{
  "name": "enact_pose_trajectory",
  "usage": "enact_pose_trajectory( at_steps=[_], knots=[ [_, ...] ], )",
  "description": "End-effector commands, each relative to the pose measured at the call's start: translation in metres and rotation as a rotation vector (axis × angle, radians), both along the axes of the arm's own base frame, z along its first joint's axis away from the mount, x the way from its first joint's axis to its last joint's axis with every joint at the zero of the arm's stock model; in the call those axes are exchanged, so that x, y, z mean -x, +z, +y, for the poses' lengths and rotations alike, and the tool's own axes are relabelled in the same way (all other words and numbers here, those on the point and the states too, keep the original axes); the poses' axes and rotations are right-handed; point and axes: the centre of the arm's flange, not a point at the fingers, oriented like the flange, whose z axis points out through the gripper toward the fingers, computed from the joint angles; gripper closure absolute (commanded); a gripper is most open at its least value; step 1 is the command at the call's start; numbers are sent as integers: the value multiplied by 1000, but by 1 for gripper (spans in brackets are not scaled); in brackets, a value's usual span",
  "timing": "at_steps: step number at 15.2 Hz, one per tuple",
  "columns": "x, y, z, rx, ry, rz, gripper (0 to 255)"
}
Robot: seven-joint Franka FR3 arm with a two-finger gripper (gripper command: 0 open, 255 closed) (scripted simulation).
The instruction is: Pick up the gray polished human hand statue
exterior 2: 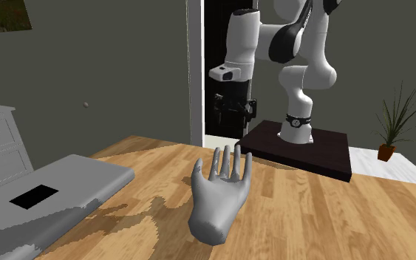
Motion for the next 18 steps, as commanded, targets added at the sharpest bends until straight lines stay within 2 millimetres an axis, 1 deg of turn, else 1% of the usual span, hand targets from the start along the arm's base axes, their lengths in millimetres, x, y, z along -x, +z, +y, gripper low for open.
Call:
enact_pose_trajectory(
  at_steps=[1, 11, 12, 18],
  knots=[
    [-19, -17, -11, 8, 15, 4, 0],
    [-109, -99, -59, 44, 85, 26, 0],
    [-111, -100, -60, 44, 86, 26, 0],
    [-111, -132, -60, 44, 86, 26, 0]
  ],
)
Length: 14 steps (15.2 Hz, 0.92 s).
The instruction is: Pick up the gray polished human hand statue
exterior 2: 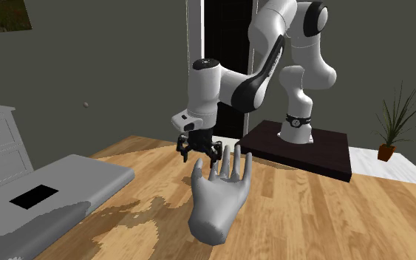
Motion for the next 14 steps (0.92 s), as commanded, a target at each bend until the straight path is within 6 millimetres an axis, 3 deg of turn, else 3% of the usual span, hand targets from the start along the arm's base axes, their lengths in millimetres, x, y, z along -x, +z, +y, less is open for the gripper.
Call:
enact_pose_trajectory(
  at_steps=[1, 3, 4, 14],
  knots=[
    [0, -14, 1, 0, 0, 0, 0],
    [0, -14, 1, 0, 0, 0, 0],
    [0, -14, 1, 0, 0, 0, 255],
    [0, -9, 1, 0, 0, 0, 255]
  ],
)
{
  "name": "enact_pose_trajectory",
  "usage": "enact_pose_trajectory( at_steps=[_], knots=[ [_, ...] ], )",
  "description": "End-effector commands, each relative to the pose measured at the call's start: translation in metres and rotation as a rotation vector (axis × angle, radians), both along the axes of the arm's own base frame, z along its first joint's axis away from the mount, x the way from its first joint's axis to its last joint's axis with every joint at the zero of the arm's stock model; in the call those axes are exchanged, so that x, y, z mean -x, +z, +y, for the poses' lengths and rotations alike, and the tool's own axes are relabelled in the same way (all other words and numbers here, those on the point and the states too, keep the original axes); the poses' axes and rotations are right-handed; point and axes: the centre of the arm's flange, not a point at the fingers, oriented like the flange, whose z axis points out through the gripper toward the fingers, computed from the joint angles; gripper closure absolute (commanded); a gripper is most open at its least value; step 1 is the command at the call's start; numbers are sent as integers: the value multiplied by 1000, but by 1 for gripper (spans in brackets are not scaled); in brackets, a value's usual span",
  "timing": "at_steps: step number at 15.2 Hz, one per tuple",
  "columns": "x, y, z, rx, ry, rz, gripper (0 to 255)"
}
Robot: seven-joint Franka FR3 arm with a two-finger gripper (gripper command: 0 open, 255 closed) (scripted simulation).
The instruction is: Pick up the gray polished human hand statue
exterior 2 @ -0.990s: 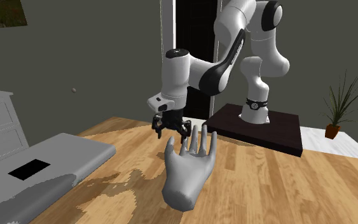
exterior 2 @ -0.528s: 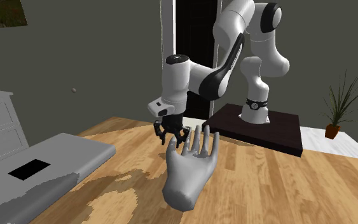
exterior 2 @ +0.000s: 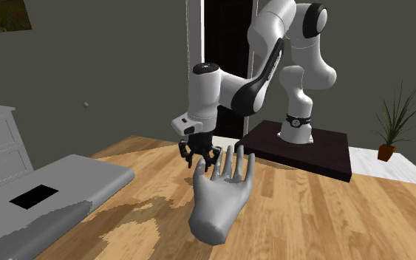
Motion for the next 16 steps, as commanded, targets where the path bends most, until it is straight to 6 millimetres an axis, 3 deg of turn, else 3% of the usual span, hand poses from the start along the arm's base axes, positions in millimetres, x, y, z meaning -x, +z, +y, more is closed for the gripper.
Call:
enact_pose_trajectory(
  at_steps=[1, 14, 16],
  knots=[
    [0, 7, 1, -1, 1, 0, 255],
    [0, 76, 1, -1, 1, 0, 255],
    [0, 76, 1, -1, 1, 0, 255]
  ],
)
